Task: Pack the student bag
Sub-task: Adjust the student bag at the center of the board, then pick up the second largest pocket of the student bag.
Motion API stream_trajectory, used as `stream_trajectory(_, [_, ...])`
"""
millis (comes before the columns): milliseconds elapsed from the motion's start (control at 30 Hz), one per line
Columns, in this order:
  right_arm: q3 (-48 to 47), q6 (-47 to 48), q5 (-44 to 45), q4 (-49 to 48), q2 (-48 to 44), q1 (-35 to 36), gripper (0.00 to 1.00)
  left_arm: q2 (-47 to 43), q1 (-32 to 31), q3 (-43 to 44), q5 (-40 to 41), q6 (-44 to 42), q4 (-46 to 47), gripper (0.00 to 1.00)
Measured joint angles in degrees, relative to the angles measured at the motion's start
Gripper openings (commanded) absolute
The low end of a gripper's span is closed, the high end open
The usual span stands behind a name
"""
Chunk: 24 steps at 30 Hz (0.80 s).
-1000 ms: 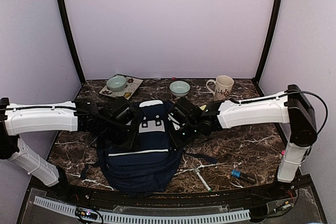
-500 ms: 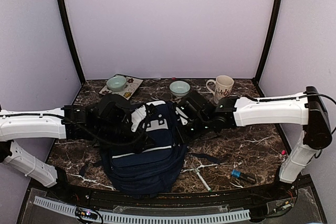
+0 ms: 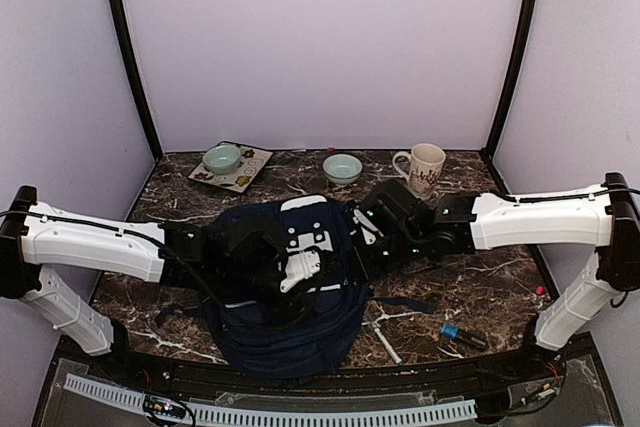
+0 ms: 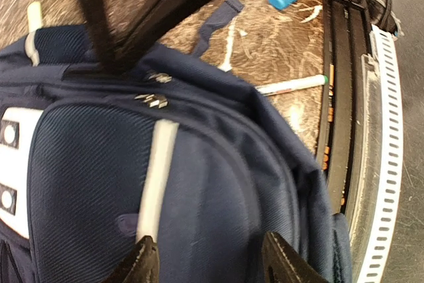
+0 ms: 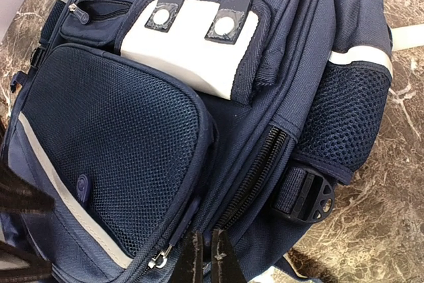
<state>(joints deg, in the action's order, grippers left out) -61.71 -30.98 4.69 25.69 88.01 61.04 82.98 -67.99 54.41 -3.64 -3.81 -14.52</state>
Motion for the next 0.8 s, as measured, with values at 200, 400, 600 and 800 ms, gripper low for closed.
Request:
stream_trajectory(200, [0.1,0.0,0.0,0.0,0.0,0.0,0.0,1.3,-2.8,0.9,1.2,-2.1,2.2,0.55])
stream_trajectory(400, [0.3,0.0,0.0,0.0,-0.3,0.0,0.0,5.6,-3.8,2.8,7.0,-3.6,2.8,0.44])
stream_trajectory(600, [0.3,0.0,0.2,0.1,-0.4,-0.1,0.0,6.7,-4.7,2.9,10.4,-5.1,4.4,0.01])
stream_trajectory(800, [0.5,0.1,1.0,0.4,-0.4,-0.3,0.0,5.8,-5.0,3.5,14.3,-6.1,5.3,0.0])
